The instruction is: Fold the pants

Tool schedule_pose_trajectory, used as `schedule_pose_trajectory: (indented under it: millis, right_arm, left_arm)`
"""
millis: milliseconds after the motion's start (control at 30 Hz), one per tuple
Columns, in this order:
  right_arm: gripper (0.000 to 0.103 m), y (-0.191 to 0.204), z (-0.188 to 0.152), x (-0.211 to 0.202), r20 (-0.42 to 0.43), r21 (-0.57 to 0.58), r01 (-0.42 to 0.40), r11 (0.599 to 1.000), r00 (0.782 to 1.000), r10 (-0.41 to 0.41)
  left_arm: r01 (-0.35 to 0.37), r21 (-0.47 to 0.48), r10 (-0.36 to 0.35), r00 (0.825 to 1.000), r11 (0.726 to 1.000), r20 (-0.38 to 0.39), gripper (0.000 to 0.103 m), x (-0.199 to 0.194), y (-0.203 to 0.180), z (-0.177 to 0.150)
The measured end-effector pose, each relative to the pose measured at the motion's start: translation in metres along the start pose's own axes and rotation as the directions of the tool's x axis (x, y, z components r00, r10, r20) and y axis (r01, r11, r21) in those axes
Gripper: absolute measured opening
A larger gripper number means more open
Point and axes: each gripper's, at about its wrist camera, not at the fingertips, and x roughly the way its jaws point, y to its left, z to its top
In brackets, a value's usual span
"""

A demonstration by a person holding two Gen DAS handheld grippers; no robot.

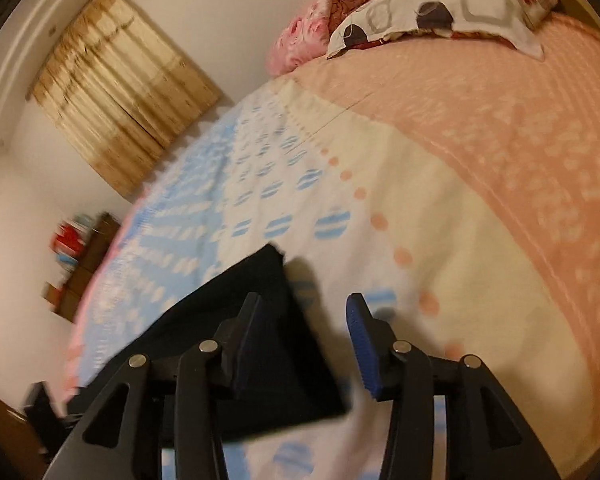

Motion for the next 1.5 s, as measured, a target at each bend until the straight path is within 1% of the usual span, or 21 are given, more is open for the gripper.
schedule_pose_trajectory:
  millis: [133,167,200,233,267,433,533,600,633,667,733,833,900,967,1067,1200,1233,1300,1333,1400,1500]
  right_arm:
    - [0.045,0.003,-0.027,0.004,-0.059,-0.031,0.013,0.999,0.998,-0.015]
    - [0.042,0.002,-0.032,0.007,-0.067,-0.039,0.013,0.999,0.998,-0.016]
    - [0.036,0.003,-0.036,0.009,-0.063,-0.052,0.024,0.998,0.998,-0.027]
    - [0.023,0.005,-0.039,0.008,-0.049,-0.067,0.043,0.997,0.998,-0.046]
    - [0.016,0.006,-0.04,0.006,-0.037,-0.072,0.042,0.997,0.998,-0.045]
    - [0.01,0.012,-0.044,-0.011,0.02,-0.095,0.03,0.995,0.999,-0.028]
    - [0.01,0.005,-0.049,-0.001,-0.024,-0.077,0.069,0.995,0.997,-0.071]
    - [0.01,-0.005,-0.05,-0.001,-0.023,-0.047,0.048,0.998,0.999,-0.049]
    - [0.016,-0.006,-0.049,-0.003,-0.015,-0.035,0.046,0.998,0.999,-0.047]
    - [0.032,-0.007,-0.049,-0.007,-0.007,-0.022,0.055,0.998,0.998,-0.055]
    - [0.052,-0.01,-0.051,-0.015,0.019,0.01,0.062,0.998,0.998,-0.062]
    - [0.053,-0.021,-0.065,-0.025,0.037,0.102,-0.071,0.992,0.997,0.068]
    - [0.053,-0.023,-0.073,-0.023,0.048,0.126,-0.116,0.985,0.993,0.111]
    - [0.053,-0.024,-0.077,-0.013,0.045,0.137,-0.102,0.985,0.994,0.097]
    - [0.053,-0.018,-0.073,-0.011,0.102,0.12,-0.1,0.988,0.991,0.088]
    - [0.052,-0.01,-0.068,0.0,0.128,0.118,-0.13,0.984,0.985,0.115]
    - [0.051,-0.006,-0.068,0.001,0.131,0.099,-0.114,0.989,0.986,0.1]
    - [0.032,-0.008,-0.069,0.003,0.145,0.101,-0.104,0.989,0.985,0.089]
    - [0.016,-0.016,-0.069,0.005,0.152,0.132,-0.115,0.985,0.984,0.095]
    - [0.014,-0.032,-0.069,0.008,0.163,0.211,-0.193,0.958,0.974,0.16]
    - [0.012,-0.03,-0.069,0.004,0.166,0.195,-0.192,0.962,0.973,0.161]
  left_arm:
    - [0.006,-0.004,-0.006,1.0,1.0,0.004,0.013,0.0,0.002,0.0]
    - [0.004,-0.004,-0.004,1.0,1.0,0.004,0.013,0.0,0.001,0.0]
    - [0.0,-0.005,0.0,1.0,1.0,0.003,0.013,0.0,0.001,0.0]
    - [-0.004,-0.005,0.004,1.0,1.0,0.003,0.013,-0.001,0.0,0.0]
    - [-0.006,-0.007,0.007,1.0,1.0,0.002,0.013,-0.002,-0.001,0.0]
    - [-0.015,0.008,0.015,1.0,1.0,0.0,0.013,-0.003,-0.003,-0.004]
    - [-0.011,0.004,0.011,1.0,1.0,0.002,0.013,-0.004,-0.001,-0.005]
    - [-0.011,-0.002,0.011,1.0,1.0,-0.001,0.013,-0.005,-0.002,-0.003]
    - [-0.014,-0.004,0.014,1.0,1.0,-0.001,0.013,-0.006,-0.002,-0.003]
    - [-0.014,-0.006,0.014,1.0,1.0,0.003,0.013,-0.008,-0.003,-0.002]
    - [-0.008,-0.006,0.008,1.0,1.0,0.015,0.013,-0.011,-0.005,-0.002]
    - [0.004,0.004,-0.004,0.999,1.0,0.033,0.013,-0.013,-0.011,0.004]
    - [0.018,0.011,-0.018,0.999,1.0,0.037,0.013,-0.01,-0.016,0.009]
    - [0.017,0.035,-0.018,1.0,0.999,0.023,0.013,-0.002,-0.024,0.013]
    - [0.02,0.037,-0.02,1.0,0.999,-0.006,0.013,0.011,-0.028,0.012]
    - [0.021,0.023,-0.021,1.0,1.0,-0.001,0.013,0.012,-0.028,0.009]
    - [0.025,0.014,-0.025,1.0,1.0,-0.001,0.013,0.012,-0.028,0.008]
    - [0.028,0.011,-0.028,1.0,1.0,-0.001,0.013,0.013,-0.027,0.008]
    - [0.028,0.012,-0.028,1.0,1.0,-0.001,0.013,0.014,-0.027,0.008]
    - [0.027,0.016,-0.027,1.0,0.999,-0.001,0.013,0.014,-0.027,0.008]
    - [0.031,0.016,-0.031,1.0,0.999,0.0,0.014,0.014,-0.027,0.009]
